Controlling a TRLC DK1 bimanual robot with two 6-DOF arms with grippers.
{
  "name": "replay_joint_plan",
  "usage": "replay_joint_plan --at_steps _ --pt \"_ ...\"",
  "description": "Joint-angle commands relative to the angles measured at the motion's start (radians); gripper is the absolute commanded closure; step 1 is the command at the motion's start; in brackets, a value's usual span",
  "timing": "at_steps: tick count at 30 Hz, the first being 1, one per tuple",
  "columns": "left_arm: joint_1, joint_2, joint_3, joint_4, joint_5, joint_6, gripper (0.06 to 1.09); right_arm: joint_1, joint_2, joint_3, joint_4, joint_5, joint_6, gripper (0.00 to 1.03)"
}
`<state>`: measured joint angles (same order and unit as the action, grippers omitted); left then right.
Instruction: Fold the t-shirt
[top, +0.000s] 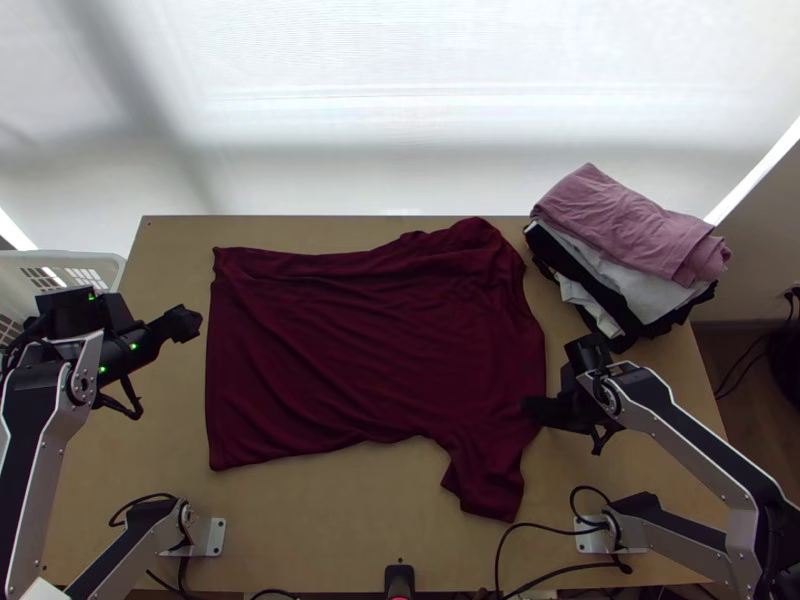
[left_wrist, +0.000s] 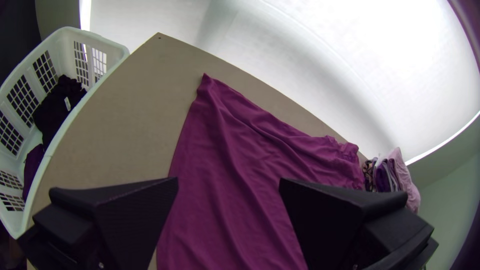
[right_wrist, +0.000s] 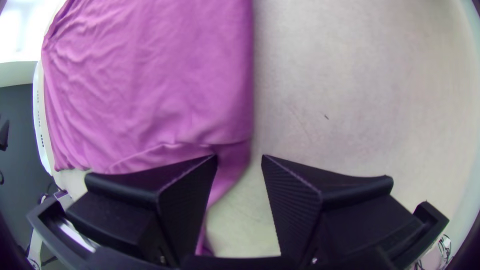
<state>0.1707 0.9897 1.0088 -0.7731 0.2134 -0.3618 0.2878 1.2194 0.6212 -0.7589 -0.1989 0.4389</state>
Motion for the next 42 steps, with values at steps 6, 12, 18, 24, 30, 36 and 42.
replay_joint_plan --at_steps 6,12,18,24,30,36,42 --pt "0.007 -0.006 0.014 -0.014 -0.002 0.015 0.1 0.048 0.054 -0.018 0.064 -0.002 0.004 0.59" --pt "0.0 0.013 0.022 -0.15 -0.002 0.153 0.1 0.076 0.061 -0.017 0.107 0.006 0.014 0.93" --pt "-0.025 0.086 -0.006 -0.48 0.011 0.363 0.11 0.082 0.037 -0.017 0.107 0.009 0.014 1.0" --pt "-0.069 0.125 -0.072 -0.646 -0.003 0.449 0.11 0.08 0.035 -0.02 0.107 0.016 0.015 1.0" --pt "-0.123 0.142 -0.162 -0.629 -0.022 0.474 0.11 0.08 0.025 -0.018 0.107 0.021 0.014 1.0" --pt "-0.123 0.214 -0.208 -0.578 -0.068 0.469 0.11 0.076 0.015 -0.021 0.107 0.026 0.014 1.0" --pt "-0.157 0.251 -0.26 -0.543 -0.12 0.468 0.11 0.076 0.017 -0.014 0.107 0.029 0.015 1.0"
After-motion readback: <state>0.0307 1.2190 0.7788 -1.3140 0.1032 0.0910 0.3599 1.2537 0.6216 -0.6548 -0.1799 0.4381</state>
